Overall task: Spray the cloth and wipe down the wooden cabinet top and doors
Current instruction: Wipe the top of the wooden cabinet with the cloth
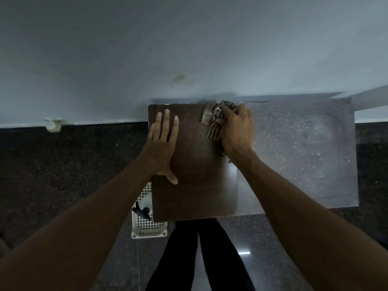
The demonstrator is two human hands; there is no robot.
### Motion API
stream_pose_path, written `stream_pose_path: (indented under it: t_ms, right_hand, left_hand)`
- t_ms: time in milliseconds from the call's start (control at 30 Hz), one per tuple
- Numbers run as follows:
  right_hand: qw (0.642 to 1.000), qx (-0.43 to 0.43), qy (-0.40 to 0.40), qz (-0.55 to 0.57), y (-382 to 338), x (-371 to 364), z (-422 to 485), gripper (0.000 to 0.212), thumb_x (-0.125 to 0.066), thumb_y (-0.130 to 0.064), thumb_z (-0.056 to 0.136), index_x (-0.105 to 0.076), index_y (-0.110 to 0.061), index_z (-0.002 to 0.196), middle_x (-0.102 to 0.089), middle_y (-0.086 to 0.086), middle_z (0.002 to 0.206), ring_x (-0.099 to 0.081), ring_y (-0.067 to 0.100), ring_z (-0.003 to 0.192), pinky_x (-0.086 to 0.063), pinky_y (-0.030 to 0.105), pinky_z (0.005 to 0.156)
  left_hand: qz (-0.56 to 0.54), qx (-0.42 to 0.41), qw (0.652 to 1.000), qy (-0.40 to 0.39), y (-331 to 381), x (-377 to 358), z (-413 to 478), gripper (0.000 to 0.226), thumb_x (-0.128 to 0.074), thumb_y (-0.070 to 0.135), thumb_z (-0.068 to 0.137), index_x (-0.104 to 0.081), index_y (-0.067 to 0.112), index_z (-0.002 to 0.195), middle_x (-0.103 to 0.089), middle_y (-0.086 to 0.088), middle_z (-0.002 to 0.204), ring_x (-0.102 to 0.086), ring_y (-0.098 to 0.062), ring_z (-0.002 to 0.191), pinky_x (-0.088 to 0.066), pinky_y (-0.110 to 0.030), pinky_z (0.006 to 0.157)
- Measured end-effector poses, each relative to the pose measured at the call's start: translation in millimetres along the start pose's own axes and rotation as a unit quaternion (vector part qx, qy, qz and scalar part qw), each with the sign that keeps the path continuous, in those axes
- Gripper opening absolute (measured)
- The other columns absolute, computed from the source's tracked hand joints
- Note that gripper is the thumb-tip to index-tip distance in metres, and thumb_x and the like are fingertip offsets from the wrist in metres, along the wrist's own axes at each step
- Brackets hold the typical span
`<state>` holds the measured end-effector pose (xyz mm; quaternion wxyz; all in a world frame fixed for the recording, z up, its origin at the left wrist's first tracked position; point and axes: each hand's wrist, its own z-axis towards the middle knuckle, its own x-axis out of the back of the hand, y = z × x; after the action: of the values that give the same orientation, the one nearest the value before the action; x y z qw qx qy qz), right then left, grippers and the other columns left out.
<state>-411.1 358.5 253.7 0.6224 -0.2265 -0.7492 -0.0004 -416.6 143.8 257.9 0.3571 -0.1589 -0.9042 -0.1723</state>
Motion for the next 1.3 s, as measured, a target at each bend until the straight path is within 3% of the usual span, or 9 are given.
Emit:
stream_pose_path:
  t_ms: [167,267,333,400,567,833,1033,1167,1300]
  right_hand:
    - [0.997,0.027,-0.063,0.027,19.0,-2.4,-83.9,0.056,-0.070,-0.012,0.087,-0.054,-0.022,0.139,-0.050,0.011,0.130,-0.049,0.031,0.115,-0.057,0.047,0.085]
    - [0.996,0.052,-0.070,0.019,31.9,-6.3,-124.2,0.064,-0.081,-0.006,0.072,-0.060,-0.020,0.131,-0.054,0.008,0.114,-0.057,0.031,0.098,-0.060,0.043,0.064]
    - [0.995,0.060,-0.078,0.003,36.7,-6.9,-120.5,0.064,-0.083,-0.006,0.070,-0.062,-0.018,0.129,-0.056,0.008,0.109,-0.056,0.031,0.095,-0.060,0.044,0.060]
    - [0.996,0.061,-0.071,0.009,33.1,-2.6,-104.8,0.058,-0.082,-0.008,0.074,-0.062,-0.017,0.128,-0.056,0.010,0.109,-0.057,0.034,0.096,-0.060,0.046,0.062]
    - [0.999,-0.014,-0.015,0.050,16.1,0.7,-21.0,0.039,-0.060,-0.022,0.098,-0.056,-0.018,0.136,-0.051,0.011,0.127,-0.048,0.030,0.115,-0.054,0.048,0.089]
    - [0.998,0.012,0.006,0.054,-26.6,-9.9,12.7,0.033,-0.055,-0.015,0.094,-0.060,-0.015,0.127,-0.049,0.018,0.125,-0.045,0.036,0.112,-0.045,0.047,0.091]
    - [0.996,0.076,-0.030,0.023,-79.5,-23.1,-4.8,0.030,-0.060,-0.021,0.096,-0.059,-0.015,0.126,-0.045,0.009,0.129,-0.044,0.028,0.113,-0.054,0.039,0.083]
    - [0.991,0.127,-0.042,-0.002,-52.4,-11.9,4.7,0.033,-0.058,-0.024,0.097,-0.056,-0.018,0.130,-0.044,0.008,0.127,-0.045,0.028,0.115,-0.055,0.040,0.079]
    - [0.999,0.052,-0.016,0.005,6.6,5.4,24.3,0.038,-0.055,-0.017,0.098,-0.055,-0.018,0.136,-0.046,0.012,0.125,-0.047,0.032,0.112,-0.054,0.046,0.089]
  left_hand:
    - [0.013,0.029,0.999,-0.013,6.6,-0.4,6.3,0.185,-0.085,0.079,0.028,0.052,0.007,0.130,0.058,-0.023,0.135,0.054,-0.042,0.123,0.038,-0.050,0.097]
    - [0.011,0.042,0.999,-0.020,8.4,0.0,6.2,0.185,-0.088,0.075,0.028,0.049,0.006,0.133,0.056,-0.024,0.136,0.051,-0.043,0.126,0.032,-0.053,0.103]
    - [0.011,0.050,0.998,-0.027,11.8,0.6,5.6,0.186,-0.089,0.073,0.027,0.047,0.005,0.135,0.054,-0.025,0.138,0.048,-0.045,0.128,0.030,-0.054,0.104]
    - [0.017,0.059,0.998,-0.028,13.2,1.0,4.7,0.187,-0.089,0.072,0.026,0.046,0.004,0.136,0.053,-0.026,0.139,0.046,-0.046,0.130,0.035,-0.051,0.099]
    - [0.017,0.073,0.997,-0.028,13.4,1.4,6.1,0.190,-0.088,0.074,0.022,0.046,0.004,0.137,0.051,-0.027,0.142,0.041,-0.047,0.136,0.037,-0.050,0.097]
    - [0.043,0.090,0.995,-0.028,17.2,0.2,7.1,0.190,-0.091,0.068,0.023,0.039,0.002,0.145,0.045,-0.029,0.148,0.036,-0.049,0.140,0.025,-0.053,0.107]
    - [0.051,0.093,0.994,-0.024,15.8,-2.9,8.2,0.184,-0.089,0.071,0.027,0.027,-0.002,0.150,0.041,-0.028,0.151,0.032,-0.048,0.143,0.027,-0.048,0.109]
    - [0.044,0.090,0.994,-0.036,16.0,-0.3,8.5,0.190,-0.089,0.072,0.020,0.032,-0.001,0.148,0.043,-0.028,0.150,0.038,-0.048,0.140,0.035,-0.050,0.102]
    - [0.047,0.091,0.994,-0.034,17.3,0.9,8.5,0.192,-0.088,0.073,0.019,0.039,0.000,0.144,0.046,-0.029,0.147,0.038,-0.048,0.139,0.025,-0.053,0.107]
